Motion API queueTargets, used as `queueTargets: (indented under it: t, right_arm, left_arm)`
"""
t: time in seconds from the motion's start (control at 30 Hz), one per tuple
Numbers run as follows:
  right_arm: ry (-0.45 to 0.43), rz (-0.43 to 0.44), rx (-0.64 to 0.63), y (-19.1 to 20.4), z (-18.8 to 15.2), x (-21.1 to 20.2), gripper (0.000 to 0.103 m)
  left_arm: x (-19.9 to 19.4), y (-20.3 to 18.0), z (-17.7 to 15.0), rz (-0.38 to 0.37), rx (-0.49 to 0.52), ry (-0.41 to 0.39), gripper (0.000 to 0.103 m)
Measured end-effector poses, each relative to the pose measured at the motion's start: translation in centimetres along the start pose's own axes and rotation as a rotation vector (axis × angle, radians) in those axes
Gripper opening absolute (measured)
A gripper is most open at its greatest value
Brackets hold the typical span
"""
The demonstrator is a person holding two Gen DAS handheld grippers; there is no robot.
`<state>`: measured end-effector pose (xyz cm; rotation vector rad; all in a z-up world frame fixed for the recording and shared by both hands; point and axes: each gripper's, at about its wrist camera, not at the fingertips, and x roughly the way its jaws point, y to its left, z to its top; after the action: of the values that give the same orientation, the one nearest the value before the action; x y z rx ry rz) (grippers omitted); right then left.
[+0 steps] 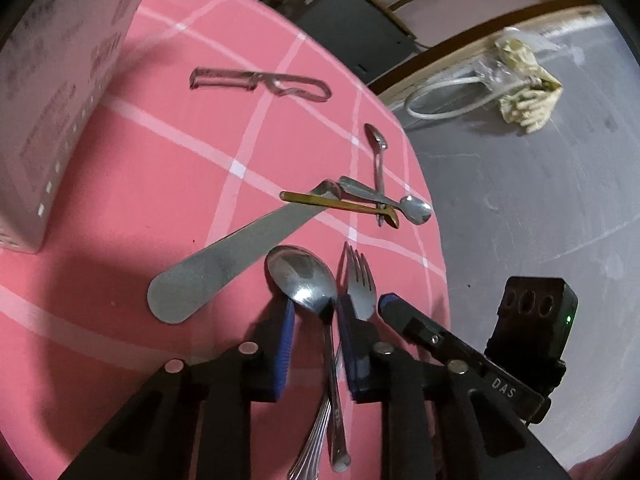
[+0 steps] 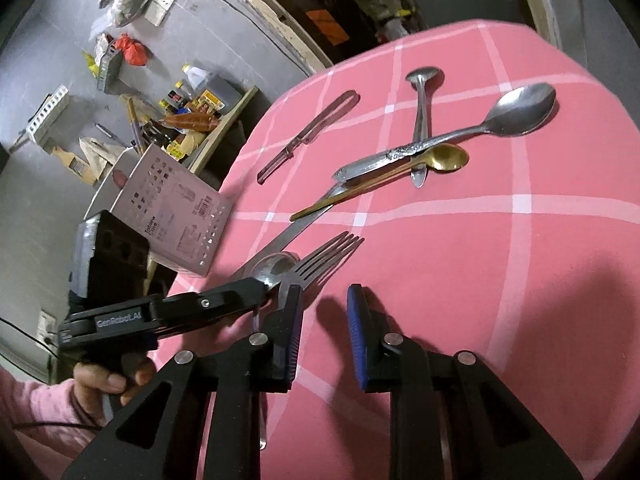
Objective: Organize utensils
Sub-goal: 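Grasp a silver spoon with the left tool while the right tool grasps the fork, then lift the spoon with the left tool while the right tool lifts the fork toward the holder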
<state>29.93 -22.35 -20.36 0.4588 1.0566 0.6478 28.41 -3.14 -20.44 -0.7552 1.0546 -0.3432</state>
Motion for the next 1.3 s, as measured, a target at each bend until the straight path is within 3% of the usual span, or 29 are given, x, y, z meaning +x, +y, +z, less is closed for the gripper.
queueTargets:
  t: [0.17,0.23,0.43,0.7,1.0,1.13,1.3]
  right_arm:
    - [0.031,0.037,0.072,-0.5,0.4,0.6,0.020]
    - [0.039,0.041,0.096,-0.5,0.4,1.0,0.019]
    - [0.060,0.024,0.108,0.0,0.8,1.8,0.019]
    - [0.108,0.020,0.118,1.1,1.9,4.0,0.019]
    - [0.156,0.105,0.248,0.1,3.2,6.7,0.014]
    - [0.139,0.089,0.225,1.3,2.7,6.8,0.009]
    - [0.036,0.088,0.194,2.6,2.1,4.0,0.007]
  left_arm:
    - [0.5,-0.2,0.2,-0.002,-0.026,0.007,0.018]
    - [0.5,-0.5,0.1,-0.004,-0.020,0.001,0.013]
    - [-0.7,-2.0,-0.3,0.084,0.062,-0.023,0.003]
    - [-3.2,-0.9,-1.0,0.149,0.070,-0.049,0.004]
    - [-4.0,-0.1,-1.5,0.156,0.063,-0.048,0.003]
    - [-4.2,-0.2,-1.6,0.155,0.059,-0.052,0.003]
    - [-5.4,-1.4,-1.8,0.140,0.117,-0.069,0.003]
